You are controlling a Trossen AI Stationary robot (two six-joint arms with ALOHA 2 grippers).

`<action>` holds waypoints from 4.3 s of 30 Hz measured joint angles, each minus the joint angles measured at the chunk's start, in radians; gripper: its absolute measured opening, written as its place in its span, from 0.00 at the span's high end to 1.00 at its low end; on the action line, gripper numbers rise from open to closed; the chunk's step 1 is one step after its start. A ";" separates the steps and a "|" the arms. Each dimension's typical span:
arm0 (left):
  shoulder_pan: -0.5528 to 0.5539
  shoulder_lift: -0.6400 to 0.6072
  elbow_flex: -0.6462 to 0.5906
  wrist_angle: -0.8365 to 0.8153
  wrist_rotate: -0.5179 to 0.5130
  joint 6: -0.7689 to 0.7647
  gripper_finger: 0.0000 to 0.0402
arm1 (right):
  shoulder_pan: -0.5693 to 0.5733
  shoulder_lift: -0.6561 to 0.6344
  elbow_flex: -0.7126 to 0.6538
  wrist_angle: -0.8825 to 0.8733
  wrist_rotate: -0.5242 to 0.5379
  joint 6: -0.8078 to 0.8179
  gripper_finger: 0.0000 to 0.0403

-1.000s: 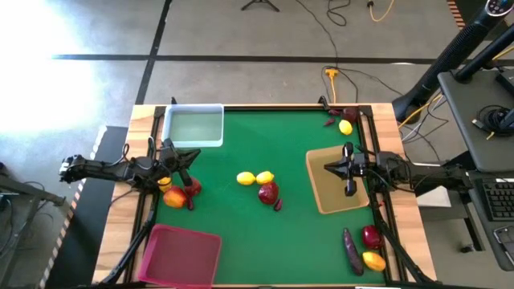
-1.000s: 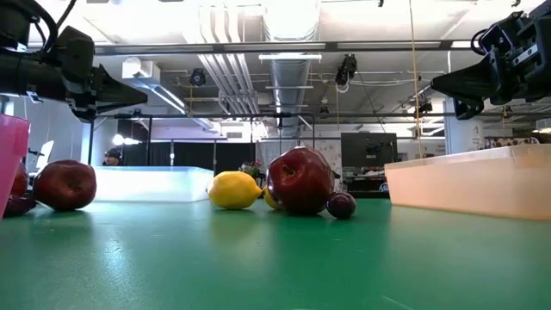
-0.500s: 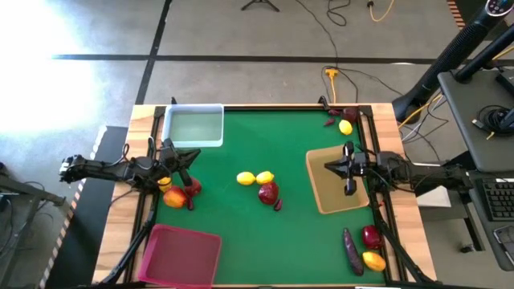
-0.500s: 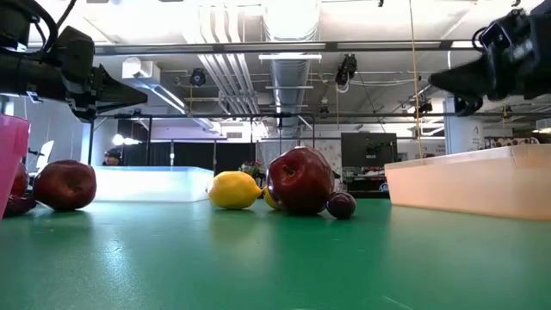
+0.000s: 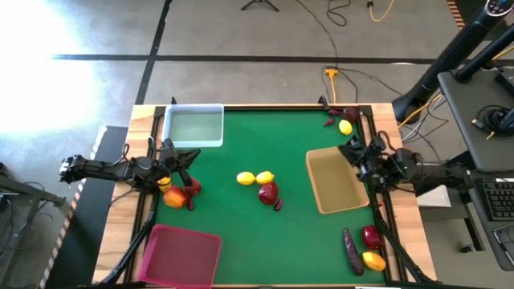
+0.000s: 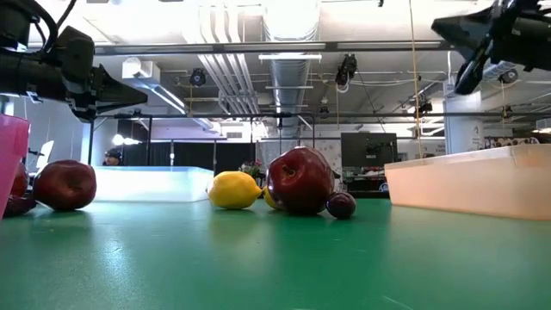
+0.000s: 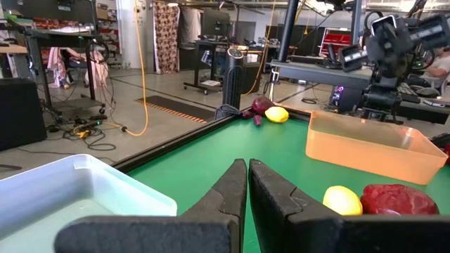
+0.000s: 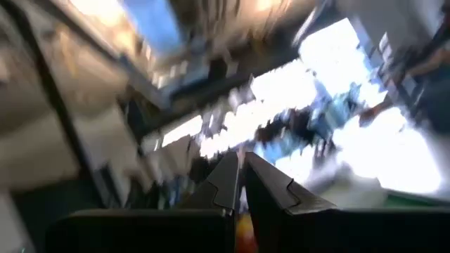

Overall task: Sort produce into baskets
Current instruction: Put the small eggplant into the orange transparent bin

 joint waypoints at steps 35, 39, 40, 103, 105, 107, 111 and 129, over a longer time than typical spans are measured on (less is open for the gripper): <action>0.000 0.006 0.000 0.003 0.000 0.000 1.00 | 0.320 1.394 0.657 -0.313 0.004 -0.068 0.47; 0.000 0.007 0.000 0.004 0.000 0.000 1.00 | 0.319 1.461 0.704 -0.288 0.004 -0.147 0.45; 0.000 0.007 0.000 0.004 0.000 0.000 1.00 | 0.319 1.474 0.716 -0.289 0.004 -0.171 0.44; 0.000 0.007 0.000 0.007 0.000 0.000 1.00 | 0.228 1.464 0.764 -0.632 -0.147 -0.629 0.54; 0.000 0.007 0.000 0.007 0.000 0.000 1.00 | 0.228 1.459 0.764 -0.629 -0.139 -0.617 0.58; 0.000 0.007 0.000 0.007 0.000 0.000 1.00 | 0.228 1.456 0.767 -0.628 -0.124 -0.587 0.61; 0.000 0.007 0.000 0.007 0.000 0.000 1.00 | 0.226 1.451 0.792 -0.640 -0.109 -0.548 0.65; 0.000 0.007 0.000 0.007 0.000 0.000 1.00 | 0.222 1.320 1.174 -1.749 0.088 -0.049 0.66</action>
